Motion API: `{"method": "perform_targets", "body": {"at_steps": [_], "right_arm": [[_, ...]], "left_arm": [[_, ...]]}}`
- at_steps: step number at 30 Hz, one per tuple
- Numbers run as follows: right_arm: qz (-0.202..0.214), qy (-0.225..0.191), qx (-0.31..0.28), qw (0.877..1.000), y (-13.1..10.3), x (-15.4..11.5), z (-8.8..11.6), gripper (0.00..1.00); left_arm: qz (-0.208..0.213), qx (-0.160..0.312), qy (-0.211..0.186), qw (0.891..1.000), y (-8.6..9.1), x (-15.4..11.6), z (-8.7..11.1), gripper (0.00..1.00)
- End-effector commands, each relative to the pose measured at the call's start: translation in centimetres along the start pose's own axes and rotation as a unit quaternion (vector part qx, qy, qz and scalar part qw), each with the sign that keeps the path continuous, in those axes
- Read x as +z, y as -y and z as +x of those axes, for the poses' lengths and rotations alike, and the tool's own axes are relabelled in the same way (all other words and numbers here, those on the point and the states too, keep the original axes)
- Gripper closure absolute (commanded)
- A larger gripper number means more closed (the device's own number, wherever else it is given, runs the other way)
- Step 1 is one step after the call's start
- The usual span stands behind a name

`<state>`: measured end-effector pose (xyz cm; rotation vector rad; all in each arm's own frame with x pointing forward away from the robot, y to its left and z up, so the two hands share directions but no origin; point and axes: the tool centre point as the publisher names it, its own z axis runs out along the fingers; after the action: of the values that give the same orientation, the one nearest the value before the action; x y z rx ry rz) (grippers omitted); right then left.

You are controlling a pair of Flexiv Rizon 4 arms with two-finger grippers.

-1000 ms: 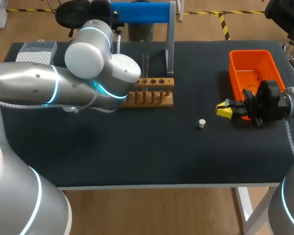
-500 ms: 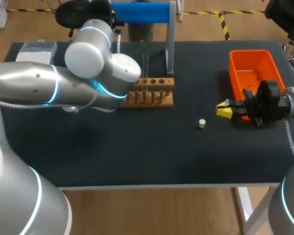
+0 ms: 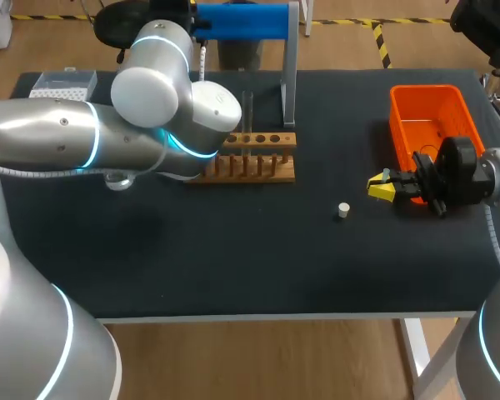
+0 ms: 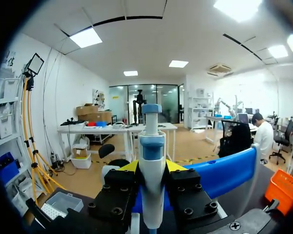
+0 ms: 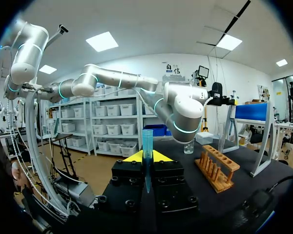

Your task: Invert the test tube, pick up the pipette, mount the tip to pipette, aspirate from beaker and dispense into the tube, eject the tip, return the pipette, and cap with the stopper.

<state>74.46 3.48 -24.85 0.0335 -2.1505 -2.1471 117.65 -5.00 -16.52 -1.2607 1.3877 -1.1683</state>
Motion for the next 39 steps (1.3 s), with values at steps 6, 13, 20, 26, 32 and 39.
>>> {"method": "perform_targets", "body": {"at_steps": [6,13,20,26,32,39], "right_arm": [[0.001,0.001,0.0,1.0,0.0,0.1,0.1,1.0],[0.001,0.001,0.0,1.0,0.0,0.1,0.1,1.0],[0.001,0.001,0.0,1.0,0.0,0.1,0.1,1.0],[0.001,0.001,0.0,1.0,0.0,0.1,0.1,1.0],[0.001,0.001,0.0,1.0,0.0,0.1,0.1,1.0],[0.001,0.001,0.0,1.0,0.0,0.1,0.1,1.0]], "left_arm": [[-0.016,0.017,-0.052,0.998,1.2,-2.4,0.7,1.0],[-0.003,0.03,-0.109,0.994,2.7,-5.5,1.0,1.0],[-0.007,0.044,-0.193,0.98,4.0,-8.3,1.7,1.0],[-0.01,0.055,-0.265,0.963,5.1,-10.8,2.5,1.0],[-0.009,0.083,-0.345,0.935,6.2,-13.6,3.5,1.0],[-0.019,0.093,-0.431,0.897,6.7,-16.0,4.3,1.0]]}}
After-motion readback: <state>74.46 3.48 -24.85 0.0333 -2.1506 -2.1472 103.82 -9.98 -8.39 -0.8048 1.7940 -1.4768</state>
